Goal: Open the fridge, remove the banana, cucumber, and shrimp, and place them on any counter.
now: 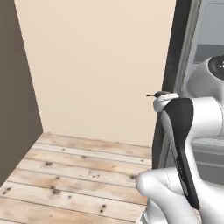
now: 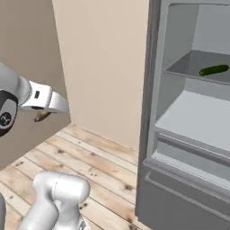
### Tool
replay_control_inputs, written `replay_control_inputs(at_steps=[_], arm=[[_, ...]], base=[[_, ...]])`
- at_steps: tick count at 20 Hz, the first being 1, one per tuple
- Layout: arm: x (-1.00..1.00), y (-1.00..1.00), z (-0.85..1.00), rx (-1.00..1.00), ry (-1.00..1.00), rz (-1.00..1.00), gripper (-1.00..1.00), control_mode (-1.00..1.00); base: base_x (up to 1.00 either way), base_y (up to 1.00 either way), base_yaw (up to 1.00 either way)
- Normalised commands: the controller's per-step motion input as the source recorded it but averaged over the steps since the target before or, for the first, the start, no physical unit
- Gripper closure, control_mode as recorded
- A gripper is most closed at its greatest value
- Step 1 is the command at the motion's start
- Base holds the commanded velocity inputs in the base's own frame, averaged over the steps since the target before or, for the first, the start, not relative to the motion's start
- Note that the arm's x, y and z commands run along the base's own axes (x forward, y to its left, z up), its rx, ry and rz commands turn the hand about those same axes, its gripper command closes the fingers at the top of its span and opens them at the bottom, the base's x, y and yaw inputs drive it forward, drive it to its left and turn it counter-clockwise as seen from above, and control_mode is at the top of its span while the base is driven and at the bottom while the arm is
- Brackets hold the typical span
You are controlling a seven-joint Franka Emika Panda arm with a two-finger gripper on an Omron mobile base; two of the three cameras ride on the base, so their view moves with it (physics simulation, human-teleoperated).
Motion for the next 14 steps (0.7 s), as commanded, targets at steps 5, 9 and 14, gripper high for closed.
replay_control_inputs(at_steps=[5,9,14], arm=[[0.0,0.0,0.0,0.0,0.0,0.0,1.0,1.0],[0.0,0.0,0.0,0.0,0.0,0.0,1.0,1.0],[0.0,0.0,0.0,0.0,0.0,0.0,1.0,1.0]], base=[[-0.24,0.24,1.0],[-0.12,0.0,1.0],[-0.11,0.0,1.0]])
